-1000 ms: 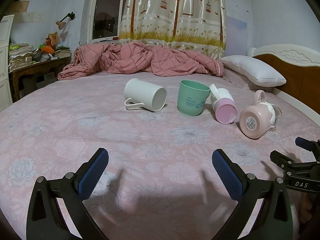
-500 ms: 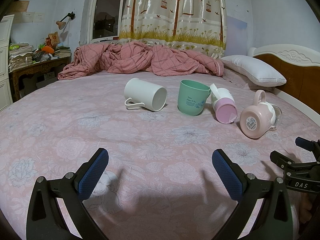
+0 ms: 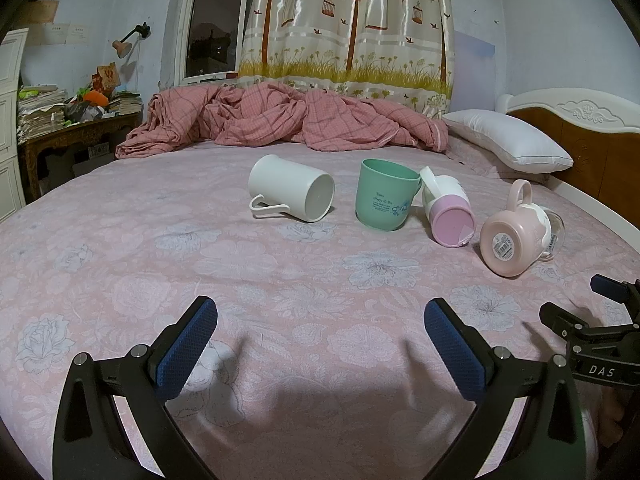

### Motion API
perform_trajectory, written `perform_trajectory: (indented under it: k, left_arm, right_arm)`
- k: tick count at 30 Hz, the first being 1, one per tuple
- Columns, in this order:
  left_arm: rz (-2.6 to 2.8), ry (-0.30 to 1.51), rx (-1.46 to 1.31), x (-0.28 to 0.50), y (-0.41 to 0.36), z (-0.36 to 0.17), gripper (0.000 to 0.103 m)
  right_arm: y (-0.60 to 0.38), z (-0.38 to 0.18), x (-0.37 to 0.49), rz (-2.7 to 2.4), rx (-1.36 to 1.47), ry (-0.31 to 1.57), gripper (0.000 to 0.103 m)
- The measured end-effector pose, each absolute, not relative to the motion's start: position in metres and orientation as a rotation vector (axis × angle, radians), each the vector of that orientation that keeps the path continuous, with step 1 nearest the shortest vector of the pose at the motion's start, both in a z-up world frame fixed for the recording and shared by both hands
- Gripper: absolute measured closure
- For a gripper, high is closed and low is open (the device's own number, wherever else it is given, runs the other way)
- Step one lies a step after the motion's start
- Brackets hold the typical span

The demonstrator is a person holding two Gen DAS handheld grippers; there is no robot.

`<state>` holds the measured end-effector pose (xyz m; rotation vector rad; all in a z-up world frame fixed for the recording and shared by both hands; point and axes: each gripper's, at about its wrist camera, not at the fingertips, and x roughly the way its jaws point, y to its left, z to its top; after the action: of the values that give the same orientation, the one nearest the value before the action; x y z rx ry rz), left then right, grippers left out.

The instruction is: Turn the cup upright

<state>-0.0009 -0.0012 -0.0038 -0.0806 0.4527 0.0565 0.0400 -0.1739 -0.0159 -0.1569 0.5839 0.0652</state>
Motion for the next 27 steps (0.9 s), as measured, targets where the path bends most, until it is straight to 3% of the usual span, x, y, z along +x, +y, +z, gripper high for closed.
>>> perform_trajectory:
  k: [18, 27]
  left_arm:
    - [0.054, 0.457, -0.081, -0.002, 0.0, -0.006, 0.0]
    - [0.058, 0.474, -0.095, 0.003, -0.002, -0.01, 0.0]
  right_arm:
    - [-0.194, -0.01, 0.045, 0.097, -0.076, 0.597, 0.001]
    - [-0.216, 0.076, 0.096, 0.193, 0.146, 0.699, 0.009]
